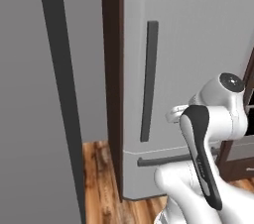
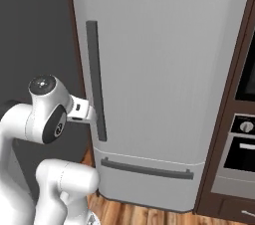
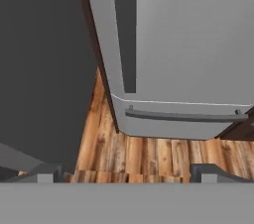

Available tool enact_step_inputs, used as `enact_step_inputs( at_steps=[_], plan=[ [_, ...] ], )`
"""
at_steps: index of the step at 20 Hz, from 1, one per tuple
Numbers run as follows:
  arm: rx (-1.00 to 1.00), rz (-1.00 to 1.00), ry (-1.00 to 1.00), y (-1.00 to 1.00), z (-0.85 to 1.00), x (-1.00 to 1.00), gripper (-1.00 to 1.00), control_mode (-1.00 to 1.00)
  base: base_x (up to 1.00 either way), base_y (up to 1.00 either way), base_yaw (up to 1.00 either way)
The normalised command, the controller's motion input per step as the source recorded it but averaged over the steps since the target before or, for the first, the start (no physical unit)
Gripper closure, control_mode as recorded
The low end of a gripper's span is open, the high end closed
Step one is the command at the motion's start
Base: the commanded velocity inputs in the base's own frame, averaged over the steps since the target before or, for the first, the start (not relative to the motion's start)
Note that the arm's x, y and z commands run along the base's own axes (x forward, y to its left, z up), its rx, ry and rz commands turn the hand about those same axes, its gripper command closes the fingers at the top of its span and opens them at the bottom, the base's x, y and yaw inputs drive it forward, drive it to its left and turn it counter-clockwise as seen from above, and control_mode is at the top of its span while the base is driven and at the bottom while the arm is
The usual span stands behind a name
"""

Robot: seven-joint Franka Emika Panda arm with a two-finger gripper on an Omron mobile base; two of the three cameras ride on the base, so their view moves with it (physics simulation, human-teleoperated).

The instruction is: Take the donut and cupcake from the fridge and place them on the empty tray on the dining counter.

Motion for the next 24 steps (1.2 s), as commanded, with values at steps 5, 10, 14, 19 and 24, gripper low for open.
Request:
enact_step_inputs(
  at_steps=[5, 10, 14, 19, 24],
  plan=[
    [0.00, 0.00, 0.00, 0.00, 0.00, 0.00, -1.00, 1.00, -0.16, 0.37, 0.00],
    [0.00, 0.00, 0.00, 0.00, 0.00, 0.00, -1.00, 1.00, 0.00, 0.10, 0.00],
    [0.00, -0.01, -0.20, 0.00, -0.05, 0.54, -1.00, -1.00, 0.00, 0.00, 0.00],
    [0.01, -0.03, -0.23, 0.00, -0.16, 1.00, -1.00, -1.00, 0.00, 0.00, 0.00],
    [0.05, -0.03, -0.02, -0.13, 0.00, 0.96, -1.00, -1.00, 0.00, 0.00, 0.00]
  ],
)
